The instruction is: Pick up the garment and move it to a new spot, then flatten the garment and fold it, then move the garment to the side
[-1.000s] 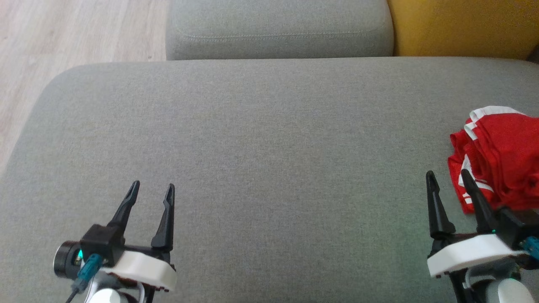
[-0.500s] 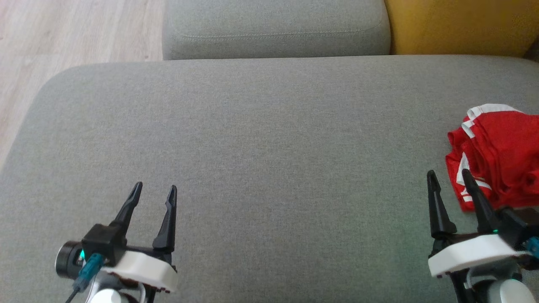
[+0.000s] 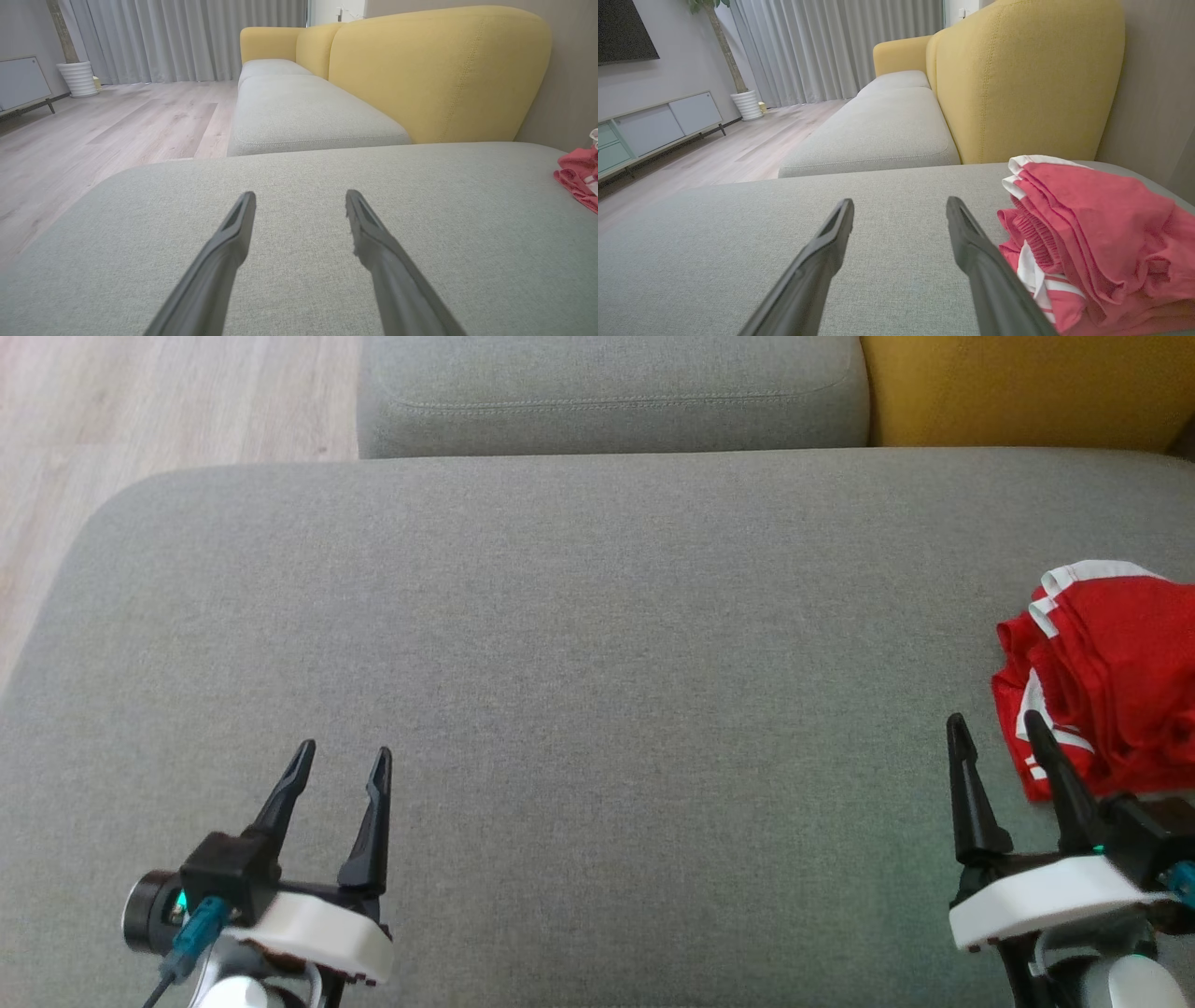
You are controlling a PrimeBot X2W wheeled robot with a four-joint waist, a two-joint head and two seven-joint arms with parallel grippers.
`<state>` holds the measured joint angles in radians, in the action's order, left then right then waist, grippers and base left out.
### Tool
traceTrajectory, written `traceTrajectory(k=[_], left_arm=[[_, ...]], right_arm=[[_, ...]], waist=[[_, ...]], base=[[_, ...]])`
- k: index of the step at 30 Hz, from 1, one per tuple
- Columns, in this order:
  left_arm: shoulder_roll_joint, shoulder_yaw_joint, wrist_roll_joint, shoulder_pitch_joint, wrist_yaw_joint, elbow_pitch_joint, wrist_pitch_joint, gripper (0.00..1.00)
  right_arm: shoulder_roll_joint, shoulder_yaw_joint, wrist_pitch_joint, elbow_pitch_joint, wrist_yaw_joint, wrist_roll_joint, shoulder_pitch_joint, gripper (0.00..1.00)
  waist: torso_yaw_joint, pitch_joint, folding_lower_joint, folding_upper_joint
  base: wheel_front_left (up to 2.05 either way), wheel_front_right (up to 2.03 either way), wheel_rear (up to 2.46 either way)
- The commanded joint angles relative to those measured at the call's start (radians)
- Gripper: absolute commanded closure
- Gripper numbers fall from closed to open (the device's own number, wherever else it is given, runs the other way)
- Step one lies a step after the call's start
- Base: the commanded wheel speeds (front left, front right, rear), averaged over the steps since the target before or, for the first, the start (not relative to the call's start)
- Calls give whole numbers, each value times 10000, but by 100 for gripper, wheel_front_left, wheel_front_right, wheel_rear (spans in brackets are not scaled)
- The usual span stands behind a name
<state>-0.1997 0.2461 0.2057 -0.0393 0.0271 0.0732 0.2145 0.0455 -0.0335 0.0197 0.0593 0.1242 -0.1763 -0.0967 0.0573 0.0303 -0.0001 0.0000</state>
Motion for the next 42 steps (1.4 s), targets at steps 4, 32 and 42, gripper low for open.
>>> traceTrajectory(k=[4, 32, 42], left_arm=[[-196, -308, 133, 505, 80, -254, 111, 0], [258, -447, 2599, 164, -274, 669, -458, 100], [338, -698, 3749, 295, -402, 780, -688, 100]], right_arm=[[47, 201, 65, 384, 65, -115, 149, 0], [131, 58, 85, -888, 8, -2687, 317, 100], [176, 48, 108, -1093, 14, -3873, 480, 100]], waist=[[-12, 27, 1, 0], [-97, 1, 1, 0], [-143, -26, 1, 0]], base=[[0, 0, 0], [0, 0, 0], [0, 0, 0]])
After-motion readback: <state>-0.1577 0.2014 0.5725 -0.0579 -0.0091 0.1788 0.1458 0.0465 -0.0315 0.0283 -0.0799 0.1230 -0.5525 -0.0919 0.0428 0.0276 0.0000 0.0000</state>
